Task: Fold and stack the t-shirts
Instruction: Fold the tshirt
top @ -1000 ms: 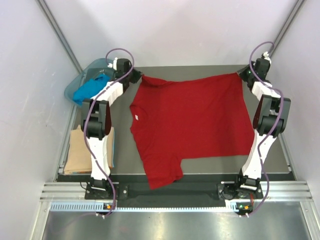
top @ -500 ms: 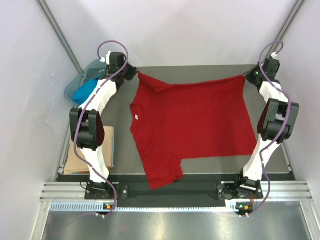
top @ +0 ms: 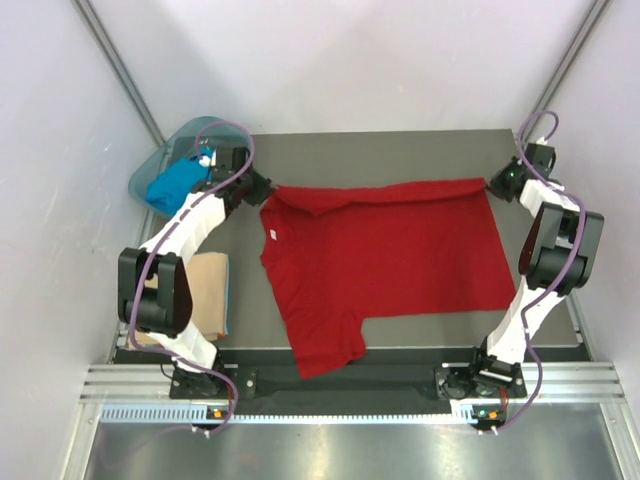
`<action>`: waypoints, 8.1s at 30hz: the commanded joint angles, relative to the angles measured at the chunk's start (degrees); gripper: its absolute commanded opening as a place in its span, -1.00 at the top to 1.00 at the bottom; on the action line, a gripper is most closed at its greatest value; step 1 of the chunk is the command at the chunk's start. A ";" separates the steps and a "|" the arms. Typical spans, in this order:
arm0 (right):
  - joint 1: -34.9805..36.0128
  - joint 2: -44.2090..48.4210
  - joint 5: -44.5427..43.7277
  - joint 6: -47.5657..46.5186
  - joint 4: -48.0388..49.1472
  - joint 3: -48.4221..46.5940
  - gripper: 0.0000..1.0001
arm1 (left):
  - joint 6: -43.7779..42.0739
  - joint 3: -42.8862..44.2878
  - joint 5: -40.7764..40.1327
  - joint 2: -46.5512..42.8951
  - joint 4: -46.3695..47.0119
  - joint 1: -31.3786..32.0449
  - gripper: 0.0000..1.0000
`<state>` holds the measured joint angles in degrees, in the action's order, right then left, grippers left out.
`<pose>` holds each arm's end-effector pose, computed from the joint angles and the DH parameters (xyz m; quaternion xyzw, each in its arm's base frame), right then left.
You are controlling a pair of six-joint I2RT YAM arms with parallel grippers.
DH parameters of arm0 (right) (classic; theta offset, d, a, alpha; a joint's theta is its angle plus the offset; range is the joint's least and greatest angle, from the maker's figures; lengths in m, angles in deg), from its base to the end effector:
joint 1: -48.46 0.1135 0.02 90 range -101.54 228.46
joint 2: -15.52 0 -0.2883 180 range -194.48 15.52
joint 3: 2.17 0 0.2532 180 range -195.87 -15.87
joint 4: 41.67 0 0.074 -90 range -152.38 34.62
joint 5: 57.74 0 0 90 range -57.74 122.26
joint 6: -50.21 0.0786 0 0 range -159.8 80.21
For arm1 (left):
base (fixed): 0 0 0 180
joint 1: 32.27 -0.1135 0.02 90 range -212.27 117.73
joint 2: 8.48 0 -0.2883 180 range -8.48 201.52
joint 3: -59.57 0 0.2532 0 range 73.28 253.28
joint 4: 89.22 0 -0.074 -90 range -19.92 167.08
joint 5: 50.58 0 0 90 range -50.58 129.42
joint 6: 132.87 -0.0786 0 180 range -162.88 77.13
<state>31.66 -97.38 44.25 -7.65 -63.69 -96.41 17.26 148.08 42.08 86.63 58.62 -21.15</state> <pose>0.4705 -0.1250 0.1997 0.3347 0.8407 0.1494 0.3986 0.4076 -0.0838 0.2761 -0.3648 0.8244 -0.2688 0.3392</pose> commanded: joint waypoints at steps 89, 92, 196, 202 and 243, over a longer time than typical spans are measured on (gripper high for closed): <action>55.55 9.72 -11.64 15.75 18.33 21.03 0.08 | -20.68 -21.45 12.99 -5.72 -0.27 4.53 0.14; 56.43 8.76 -14.88 17.69 17.47 19.98 0.07 | -20.85 -22.94 12.29 -6.43 -0.52 4.62 0.12; 55.20 13.85 -15.59 3.55 12.35 14.96 0.10 | -6.00 13.33 11.05 14.30 -0.27 3.65 1.00; 56.96 11.83 -16.29 0.91 17.98 17.25 0.26 | -3.90 18.53 13.51 19.58 1.66 3.30 1.00; 66.63 -12.16 -41.52 -2.26 5.15 -7.01 0.35 | -0.37 26.09 23.36 34.00 3.69 -1.01 1.00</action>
<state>97.30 -108.66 6.04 -10.56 -56.39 -100.38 16.22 171.88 64.33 120.18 59.97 -21.92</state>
